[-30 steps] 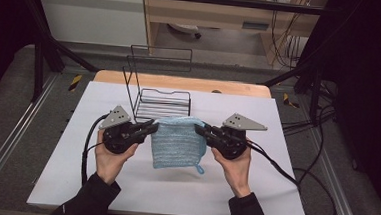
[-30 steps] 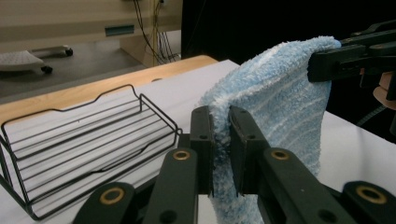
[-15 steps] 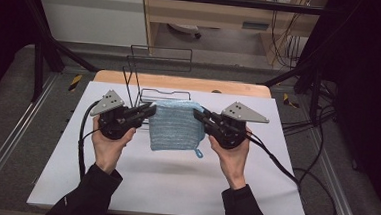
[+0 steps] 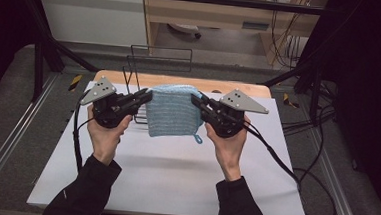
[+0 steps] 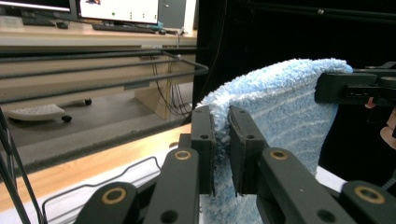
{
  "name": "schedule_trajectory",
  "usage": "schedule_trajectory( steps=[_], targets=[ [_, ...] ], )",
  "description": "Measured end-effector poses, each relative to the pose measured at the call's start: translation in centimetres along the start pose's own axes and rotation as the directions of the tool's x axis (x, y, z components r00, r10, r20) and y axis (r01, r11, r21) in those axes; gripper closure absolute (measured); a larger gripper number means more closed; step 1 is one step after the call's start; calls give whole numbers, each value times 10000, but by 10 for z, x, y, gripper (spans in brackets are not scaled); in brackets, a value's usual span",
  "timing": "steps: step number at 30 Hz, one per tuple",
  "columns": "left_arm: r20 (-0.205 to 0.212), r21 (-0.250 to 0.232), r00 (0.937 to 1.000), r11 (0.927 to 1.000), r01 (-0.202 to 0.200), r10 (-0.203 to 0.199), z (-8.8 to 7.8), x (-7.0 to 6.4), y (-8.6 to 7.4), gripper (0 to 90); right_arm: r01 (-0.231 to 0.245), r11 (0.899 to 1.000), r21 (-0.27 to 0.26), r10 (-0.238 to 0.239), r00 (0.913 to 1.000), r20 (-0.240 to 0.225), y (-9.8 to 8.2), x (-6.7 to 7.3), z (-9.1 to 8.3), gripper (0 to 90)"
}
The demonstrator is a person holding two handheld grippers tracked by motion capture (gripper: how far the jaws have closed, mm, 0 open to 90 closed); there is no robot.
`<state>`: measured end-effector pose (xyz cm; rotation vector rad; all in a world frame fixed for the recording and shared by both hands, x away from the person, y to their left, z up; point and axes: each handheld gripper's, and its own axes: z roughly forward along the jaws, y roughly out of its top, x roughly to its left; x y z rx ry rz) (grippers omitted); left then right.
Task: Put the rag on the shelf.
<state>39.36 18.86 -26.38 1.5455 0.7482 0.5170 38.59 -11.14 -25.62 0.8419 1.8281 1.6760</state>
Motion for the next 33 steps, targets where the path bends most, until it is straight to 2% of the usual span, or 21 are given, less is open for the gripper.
schedule_trajectory(
  steps=[8, 14, 24, 33],
  targets=[
    [-139, -561, 9999, 9984, 77, -85, 0, 6, 14, 817, 51, 9991, -416, -45, 9999, 149, 12, 1, 9, 814],
    [-179, -893, 9998, 9960, 31, -47, -2, 9, 24, 818, 451, 9966, -691, -428, 9985, 348, 25, 4, 13, 815],
    [-260, -1615, 9995, 9868, 134, -178, -5, 15, 45, 820, 616, 9919, -1107, -573, 9975, 413, 47, 7, 22, 817],
    [-392, -2026, 9992, 9792, -120, 41, -5, 19, 66, 820, 788, 9857, -1490, -714, 9960, 544, 69, 6, 30, 819]
  ],
)
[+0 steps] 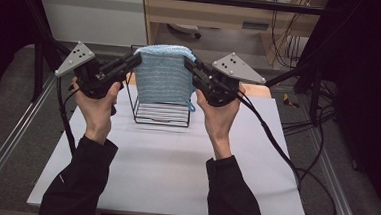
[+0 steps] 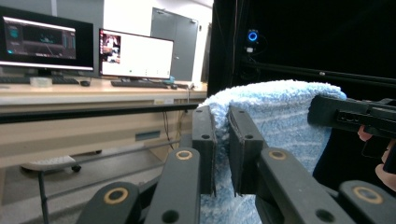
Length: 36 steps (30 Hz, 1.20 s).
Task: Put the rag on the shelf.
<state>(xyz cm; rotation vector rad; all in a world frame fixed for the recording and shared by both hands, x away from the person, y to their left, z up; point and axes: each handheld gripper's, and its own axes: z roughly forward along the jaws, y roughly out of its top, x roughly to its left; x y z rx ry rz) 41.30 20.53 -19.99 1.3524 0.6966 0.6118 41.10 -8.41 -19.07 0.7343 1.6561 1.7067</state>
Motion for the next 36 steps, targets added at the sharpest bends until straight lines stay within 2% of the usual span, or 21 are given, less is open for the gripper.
schedule_trajectory(
  steps=[17, 21, 32, 36],
  targets=[
    [-219, -493, 9995, 9985, -216, 206, 9, 9, 32, 820, 185, 9990, -396, -178, 9997, 189, 33, -5, 22, 820],
    [-105, -647, 9998, 9978, -145, 138, 11, 12, 39, 820, 193, 9987, -471, -186, 9997, 140, 40, -9, 27, 819],
    [-396, -715, 9987, 9968, -348, 320, 18, 18, 56, 820, 148, 9972, -728, -150, 9999, -18, 53, -17, 41, 818],
    [-346, -787, 9990, 9964, -323, 296, 22, 20, 63, 820, 205, 9969, -765, -209, 9998, -38, 60, -19, 44, 818]
  ],
)
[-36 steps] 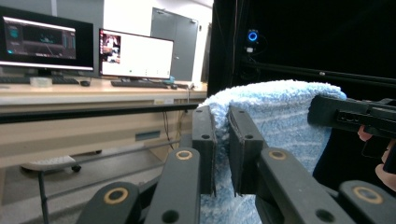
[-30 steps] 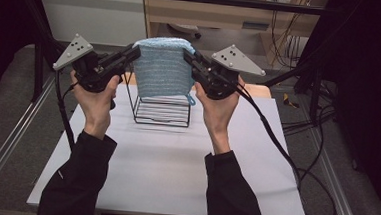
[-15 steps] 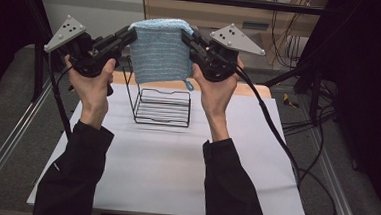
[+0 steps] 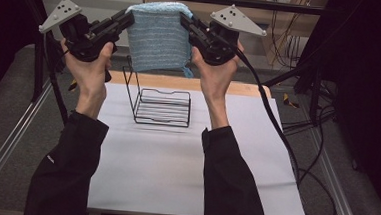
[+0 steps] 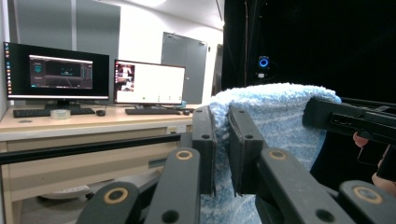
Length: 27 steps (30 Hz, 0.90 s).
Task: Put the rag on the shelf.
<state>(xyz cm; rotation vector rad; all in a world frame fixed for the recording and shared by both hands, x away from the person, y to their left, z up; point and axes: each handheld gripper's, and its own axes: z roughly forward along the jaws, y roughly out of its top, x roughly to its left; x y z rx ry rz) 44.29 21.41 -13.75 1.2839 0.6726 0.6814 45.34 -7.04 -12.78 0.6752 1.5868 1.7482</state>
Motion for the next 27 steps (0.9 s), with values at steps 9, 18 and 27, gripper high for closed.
schedule_trajectory(
  steps=[9, 18, 27],
  targets=[
    [-26, -27, 10000, 10000, 31, -31, 12, 5, 10, 820, -47, 10000, -61, 47, 10000, 78, 8, -9, 10, 818],
    [-231, 72, 9995, 9998, -196, 197, 22, 15, 14, 820, -29, 10000, -89, 30, 9999, 126, 5, -18, 25, 818],
    [-467, 288, 9987, 9994, -173, 187, 33, 32, 2, 820, 87, 9995, 292, -98, 9993, 366, -5, -19, 40, 818]
  ],
)
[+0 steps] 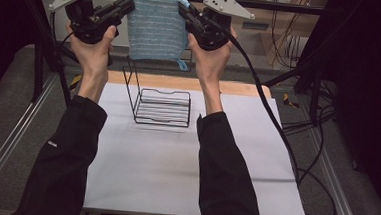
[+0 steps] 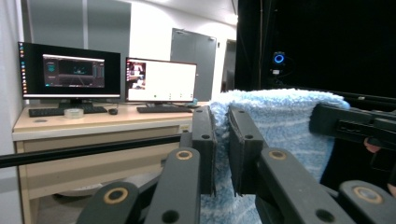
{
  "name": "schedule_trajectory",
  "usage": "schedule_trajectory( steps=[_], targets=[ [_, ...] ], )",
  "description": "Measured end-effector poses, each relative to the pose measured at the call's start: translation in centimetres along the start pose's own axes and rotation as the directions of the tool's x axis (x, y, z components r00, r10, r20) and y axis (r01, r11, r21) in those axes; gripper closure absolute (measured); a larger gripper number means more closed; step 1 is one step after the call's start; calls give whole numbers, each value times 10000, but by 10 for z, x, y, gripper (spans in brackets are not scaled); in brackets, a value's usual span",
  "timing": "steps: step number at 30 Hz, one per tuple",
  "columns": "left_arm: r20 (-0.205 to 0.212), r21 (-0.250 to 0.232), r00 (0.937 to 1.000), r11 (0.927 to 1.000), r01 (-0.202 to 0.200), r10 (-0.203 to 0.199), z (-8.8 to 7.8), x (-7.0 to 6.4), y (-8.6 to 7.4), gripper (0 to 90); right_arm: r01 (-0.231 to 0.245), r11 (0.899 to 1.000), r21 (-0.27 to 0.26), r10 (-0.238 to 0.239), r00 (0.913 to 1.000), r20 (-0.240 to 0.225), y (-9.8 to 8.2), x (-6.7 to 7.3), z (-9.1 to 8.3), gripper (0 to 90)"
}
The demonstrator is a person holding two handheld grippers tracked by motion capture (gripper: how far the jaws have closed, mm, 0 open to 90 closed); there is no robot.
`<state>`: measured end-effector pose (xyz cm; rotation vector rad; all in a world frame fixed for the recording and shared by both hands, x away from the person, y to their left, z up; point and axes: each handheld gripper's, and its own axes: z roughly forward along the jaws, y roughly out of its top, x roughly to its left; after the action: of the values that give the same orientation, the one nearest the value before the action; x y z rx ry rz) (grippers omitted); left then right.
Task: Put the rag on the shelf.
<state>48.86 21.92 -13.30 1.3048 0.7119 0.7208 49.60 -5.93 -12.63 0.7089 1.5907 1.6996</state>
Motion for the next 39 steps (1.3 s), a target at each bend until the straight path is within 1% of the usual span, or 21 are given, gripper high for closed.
schedule_trajectory(
  steps=[3, 6, 7, 10, 14, 16, 17, 20, 23, 26, 27, 28, 30, 32, 33, 36, 39],
  targets=[
    [-95, 187, 10000, 9998, 1, 1, 5, 7, -7, 820, 55, 9999, 156, -56, 10000, 69, -5, 1, 4, 818],
    [-166, 336, 9999, 9994, -19, 25, 8, 10, -13, 820, 134, 9994, 321, -138, 9998, 111, -10, 2, 7, 818],
    [-171, 364, 9999, 9993, -7, 13, 9, 11, -16, 820, 159, 9992, 365, -164, 9998, 128, -12, 1, 7, 818],
    [-225, 546, 9997, 9985, -37, 49, 13, 13, -23, 820, 34, 9987, 500, -41, 9999, 132, -19, -1, 9, 818],
    [-248, 735, 9997, 9973, 29, -11, 17, 16, -32, 820, 220, 9973, 706, -231, 9996, 159, -26, -1, 10, 818],
    [-233, 734, 9997, 9973, 45, -28, 17, 16, -35, 820, 232, 9967, 775, -247, 9995, 187, -29, -2, 10, 818],
    [-234, 758, 9997, 9971, 73, -56, 18, 16, -36, 820, 193, 9967, 791, -207, 9996, 173, -30, -3, 10, 817],
    [-268, 923, 9996, 9957, -8, 33, 20, 17, -41, 820, 56, 9961, 885, -73, 9998, 188, -35, -5, 11, 817],
    [-237, 1005, 9997, 9949, -29, 53, 20, 18, -46, 820, 68, 9952, 976, -82, 9999, 146, -41, -6, 11, 817],
    [-226, 1141, 9996, 9934, -126, 152, 20, 20, -51, 820, 49, 9943, 1065, -61, 9999, 115, -46, -6, 11, 816],
    [-215, 1123, 9997, 9936, -126, 151, 19, 20, -53, 820, 31, 9939, 1101, -42, 9999, 102, -48, -6, 11, 816],
    [-182, 1089, 9998, 9940, -46, 66, 19, 20, -55, 820, -3, 9937, 1120, -6, 10000, 76, -50, -6, 11, 816],
    [-134, 1136, 9999, 9935, -51, 66, 18, 21, -59, 820, -98, 9931, 1170, 93, 9999, 52, -55, -6, 10, 816],
    [-63, 1245, 9999, 9922, -87, 96, 16, 21, -63, 820, -150, 9923, 1229, 150, 9999, 10, -59, -6, 9, 815],
    [-18, 1195, 9999, 9928, -105, 108, 15, 21, -65, 820, -199, 9920, 1248, 203, 9998, -15, -61, -6, 8, 815],
    [160, 1284, 9997, 9915, -223, 204, 10, 21, -71, 819, -286, 9914, 1276, 301, 9995, -102, -67, -5, 5, 815],
    [224, 1417, 9995, 9896, -246, 216, 7, 21, -77, 820, -387, 9893, 1406, 412, 9990, -146, -75, -5, 3, 814]
  ],
)
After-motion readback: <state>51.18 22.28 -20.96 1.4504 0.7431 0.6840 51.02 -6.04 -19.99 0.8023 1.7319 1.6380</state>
